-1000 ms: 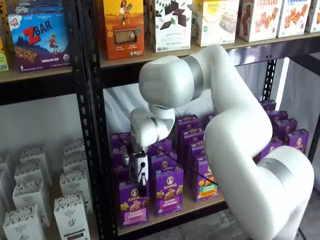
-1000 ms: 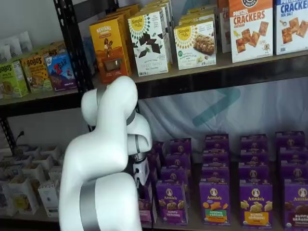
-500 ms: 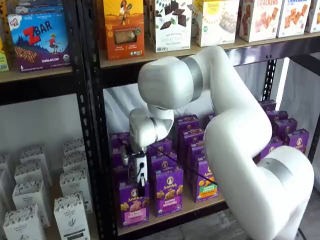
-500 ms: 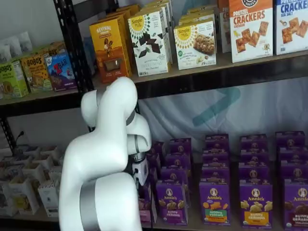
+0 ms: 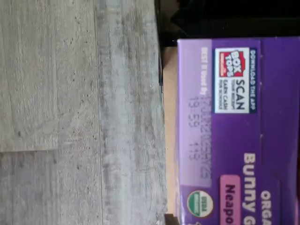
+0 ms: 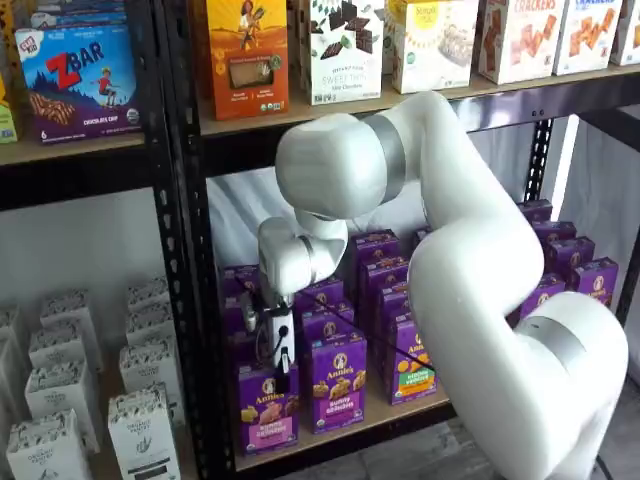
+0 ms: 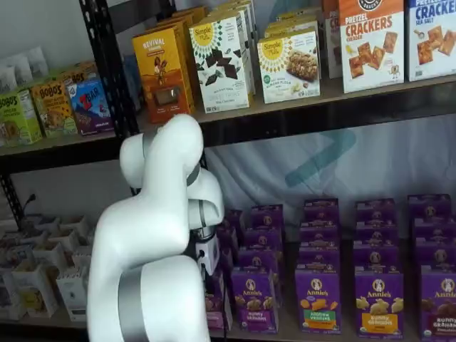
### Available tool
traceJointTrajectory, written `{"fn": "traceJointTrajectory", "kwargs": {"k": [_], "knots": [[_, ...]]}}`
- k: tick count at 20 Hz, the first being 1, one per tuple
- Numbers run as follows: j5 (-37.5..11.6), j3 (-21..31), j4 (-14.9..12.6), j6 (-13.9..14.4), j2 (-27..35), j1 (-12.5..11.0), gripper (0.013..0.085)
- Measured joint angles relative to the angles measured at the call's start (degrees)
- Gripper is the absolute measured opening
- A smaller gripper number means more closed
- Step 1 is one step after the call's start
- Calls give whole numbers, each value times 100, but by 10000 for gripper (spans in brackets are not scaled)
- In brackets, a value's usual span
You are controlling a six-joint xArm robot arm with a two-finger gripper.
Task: Pick up the purple box with a pink patch in the middle, on the bottom shelf, the first box from the left
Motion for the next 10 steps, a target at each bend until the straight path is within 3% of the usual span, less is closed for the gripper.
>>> {"fn": "traceJointTrajectory", "kwargs": {"k": [1,10], "knots": [[0,2,-9,6,0,-1,330],[-68,51,-77,47,-21,-17,330]]}}
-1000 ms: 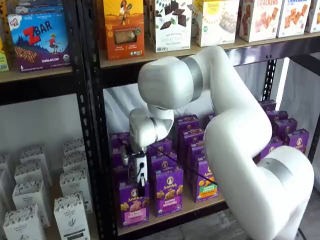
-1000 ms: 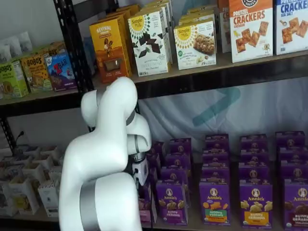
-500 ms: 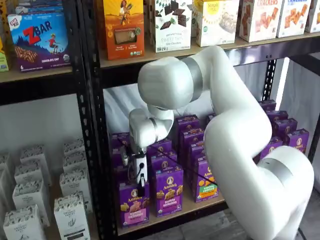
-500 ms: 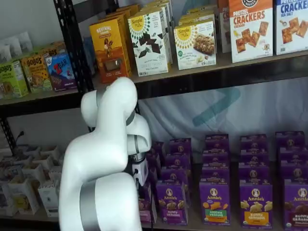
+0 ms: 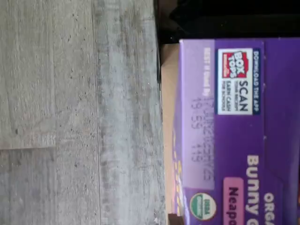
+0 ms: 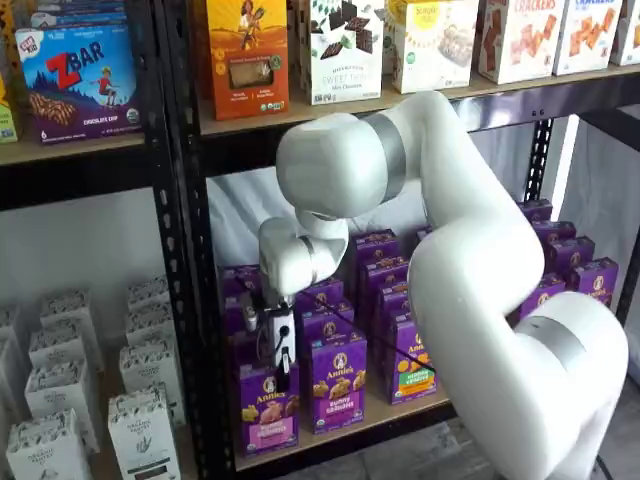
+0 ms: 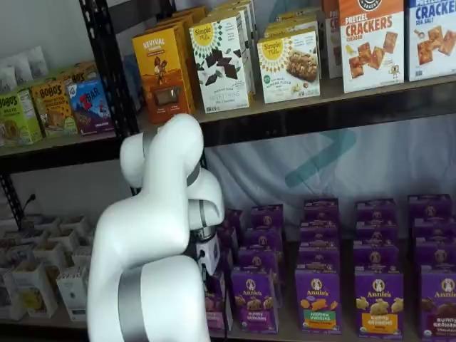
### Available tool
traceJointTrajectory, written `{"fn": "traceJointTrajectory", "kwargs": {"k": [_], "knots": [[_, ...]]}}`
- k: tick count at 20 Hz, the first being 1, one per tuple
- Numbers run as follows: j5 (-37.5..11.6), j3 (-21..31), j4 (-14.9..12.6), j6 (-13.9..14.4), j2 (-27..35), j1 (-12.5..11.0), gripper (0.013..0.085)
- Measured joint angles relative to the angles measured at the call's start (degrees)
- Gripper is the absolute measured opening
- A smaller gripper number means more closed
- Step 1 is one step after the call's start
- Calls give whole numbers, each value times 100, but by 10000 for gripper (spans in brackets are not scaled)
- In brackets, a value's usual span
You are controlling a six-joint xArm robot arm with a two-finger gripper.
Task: Pick up the purple box with a pink patch in the middle, on the bottom shelf, the first box from the left
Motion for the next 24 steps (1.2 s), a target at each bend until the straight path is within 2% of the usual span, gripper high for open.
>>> {"fn": "traceJointTrajectory", "kwargs": {"k": [4,14,24], "knots": [[147,-14,50,-55,-26,-17,330],[-162,415,-65,40,-281,-9,330],[-826,1675,-228,258,-1061,82,330]]}}
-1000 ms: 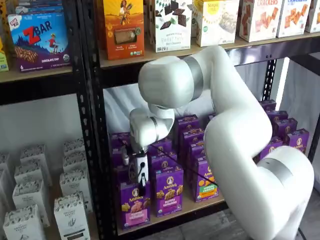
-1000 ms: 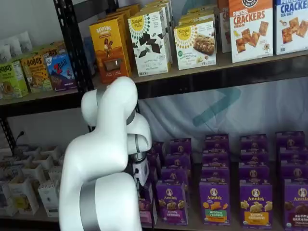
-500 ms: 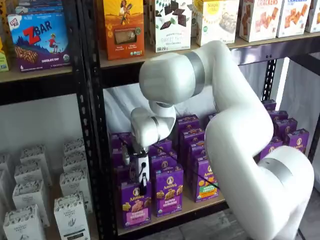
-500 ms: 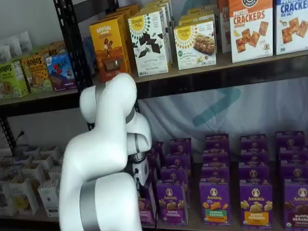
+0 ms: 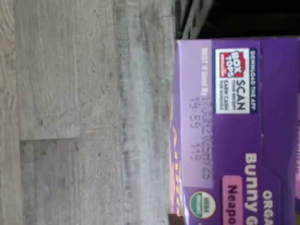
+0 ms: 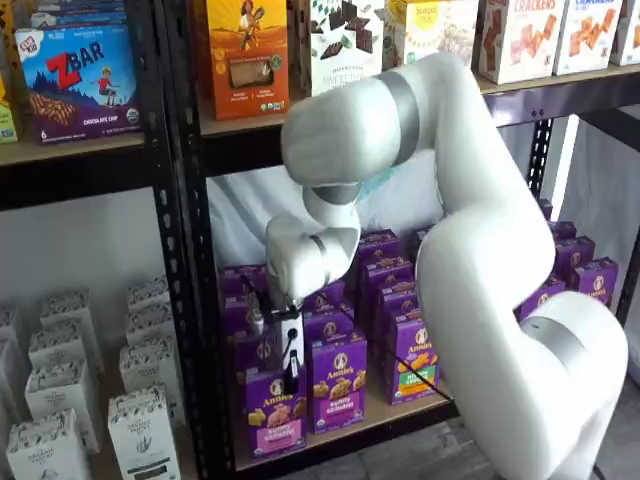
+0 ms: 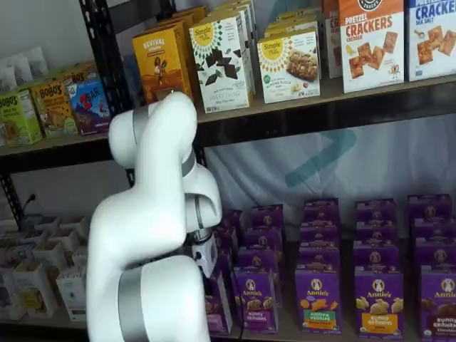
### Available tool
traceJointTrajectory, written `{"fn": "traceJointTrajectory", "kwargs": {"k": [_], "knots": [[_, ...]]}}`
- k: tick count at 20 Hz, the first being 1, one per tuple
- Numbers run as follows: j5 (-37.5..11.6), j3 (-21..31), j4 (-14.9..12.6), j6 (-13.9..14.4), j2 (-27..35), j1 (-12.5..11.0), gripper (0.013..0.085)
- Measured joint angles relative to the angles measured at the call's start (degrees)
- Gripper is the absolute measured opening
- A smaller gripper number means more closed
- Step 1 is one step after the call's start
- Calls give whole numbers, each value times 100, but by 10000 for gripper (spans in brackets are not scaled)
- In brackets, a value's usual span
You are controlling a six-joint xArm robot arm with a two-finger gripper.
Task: Pick up the purple box with a pink patch in the middle, on the bottom shelf, the first box from the left
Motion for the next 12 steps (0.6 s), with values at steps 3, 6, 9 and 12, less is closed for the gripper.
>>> {"fn": "traceJointTrajectory", "kwargs": {"k": [3,6,9,12], "knots": [[-120,466,35,-17,-352,16,330],[-239,901,-4,22,-696,20,330],[-383,1349,-53,53,-1069,8,330],[-339,1741,-143,119,-1478,-11,330]]}}
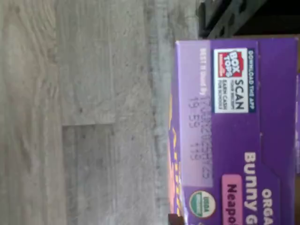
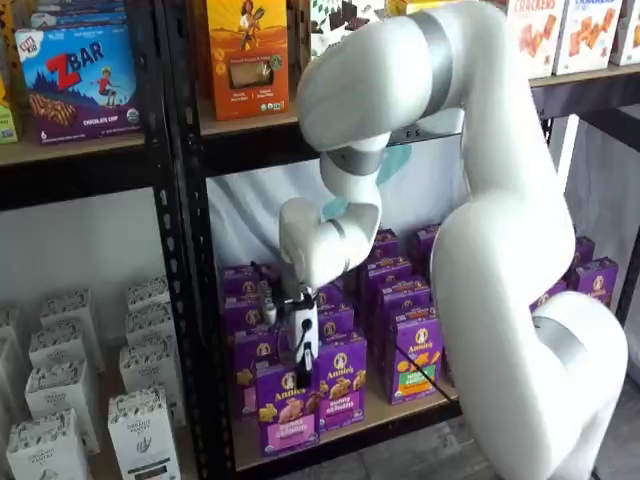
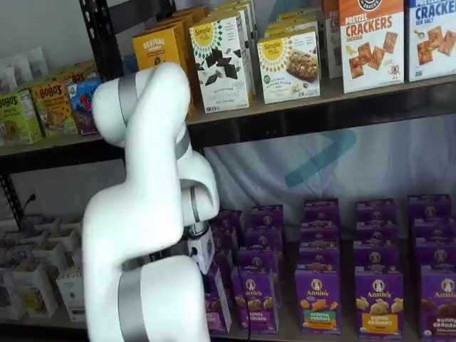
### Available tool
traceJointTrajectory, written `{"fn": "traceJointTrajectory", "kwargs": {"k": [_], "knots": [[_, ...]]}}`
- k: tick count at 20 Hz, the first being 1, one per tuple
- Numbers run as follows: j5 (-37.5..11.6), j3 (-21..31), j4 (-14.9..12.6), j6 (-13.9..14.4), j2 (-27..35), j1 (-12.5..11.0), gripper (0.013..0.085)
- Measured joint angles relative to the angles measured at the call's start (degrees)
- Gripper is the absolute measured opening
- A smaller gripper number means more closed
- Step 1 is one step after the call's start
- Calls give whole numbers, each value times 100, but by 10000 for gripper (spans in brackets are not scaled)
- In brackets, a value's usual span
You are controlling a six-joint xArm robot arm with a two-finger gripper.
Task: Pick up the purple box with a pink patch in the middle, on the bottom shelf, the first box from the left
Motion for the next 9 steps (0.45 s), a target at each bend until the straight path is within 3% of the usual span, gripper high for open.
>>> {"fn": "traceJointTrajectory", "kwargs": {"k": [5,9], "knots": [[330,563,-117,128,-710,20,330],[492,859,50,26,-1102,67,330]]}}
